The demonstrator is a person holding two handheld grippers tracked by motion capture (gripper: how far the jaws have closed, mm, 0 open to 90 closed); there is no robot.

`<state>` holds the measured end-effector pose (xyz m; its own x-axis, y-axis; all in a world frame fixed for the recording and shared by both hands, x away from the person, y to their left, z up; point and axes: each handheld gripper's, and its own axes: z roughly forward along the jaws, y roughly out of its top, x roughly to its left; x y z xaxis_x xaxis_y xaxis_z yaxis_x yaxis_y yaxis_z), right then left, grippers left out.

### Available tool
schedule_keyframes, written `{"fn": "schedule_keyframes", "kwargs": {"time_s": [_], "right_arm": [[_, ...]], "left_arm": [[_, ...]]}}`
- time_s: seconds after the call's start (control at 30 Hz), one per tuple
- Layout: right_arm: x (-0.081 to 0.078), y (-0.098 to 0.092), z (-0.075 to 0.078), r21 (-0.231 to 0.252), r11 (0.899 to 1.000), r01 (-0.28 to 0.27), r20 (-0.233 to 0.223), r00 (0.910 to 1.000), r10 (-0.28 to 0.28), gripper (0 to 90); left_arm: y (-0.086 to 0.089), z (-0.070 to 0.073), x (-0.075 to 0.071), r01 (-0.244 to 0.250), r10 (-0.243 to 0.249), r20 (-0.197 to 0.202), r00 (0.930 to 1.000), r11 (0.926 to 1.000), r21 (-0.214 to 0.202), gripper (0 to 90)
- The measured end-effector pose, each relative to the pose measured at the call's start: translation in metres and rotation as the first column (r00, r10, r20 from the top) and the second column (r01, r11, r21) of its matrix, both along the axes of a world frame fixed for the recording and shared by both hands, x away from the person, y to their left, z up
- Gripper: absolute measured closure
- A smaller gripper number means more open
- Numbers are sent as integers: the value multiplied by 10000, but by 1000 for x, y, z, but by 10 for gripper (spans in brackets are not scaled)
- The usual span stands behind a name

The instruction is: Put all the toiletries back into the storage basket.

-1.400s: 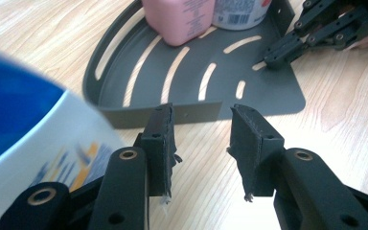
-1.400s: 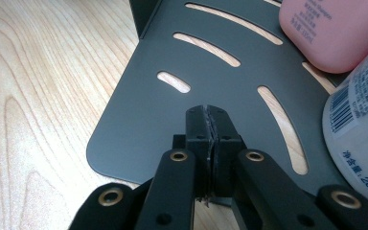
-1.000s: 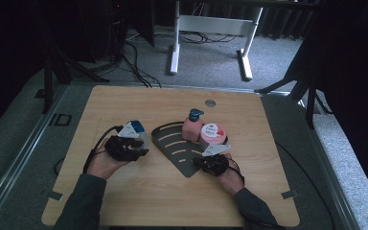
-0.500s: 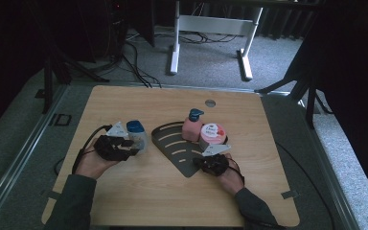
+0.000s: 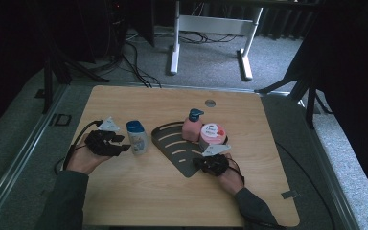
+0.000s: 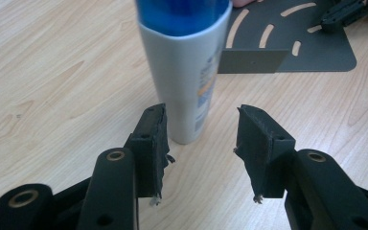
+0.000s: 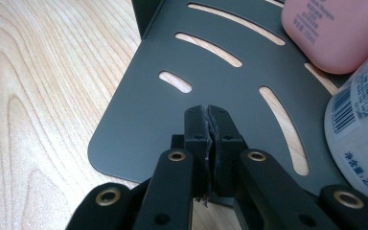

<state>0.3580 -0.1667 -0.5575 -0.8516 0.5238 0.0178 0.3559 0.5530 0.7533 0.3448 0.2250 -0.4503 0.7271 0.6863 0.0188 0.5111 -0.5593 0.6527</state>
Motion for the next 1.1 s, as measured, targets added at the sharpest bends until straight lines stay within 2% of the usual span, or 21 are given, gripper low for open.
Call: {"fn": "schedule_keyframes", "kwargs": {"time_s": [0.4,0.8,1.1], "right_arm": [[0,0,0,10,10000,-41,1,10000,41,875],[1,0,0,-4,10000,-67,-10,10000,67,873],[1,0,0,6,10000,-79,-14,10000,79,869]], "left_arm": [[-1,10,12,143,-141,-73,9999,9995,267,455],[-6,20,21,459,-447,-238,9987,9976,523,435],[-13,23,28,643,-623,-349,9975,9960,627,436]]}}
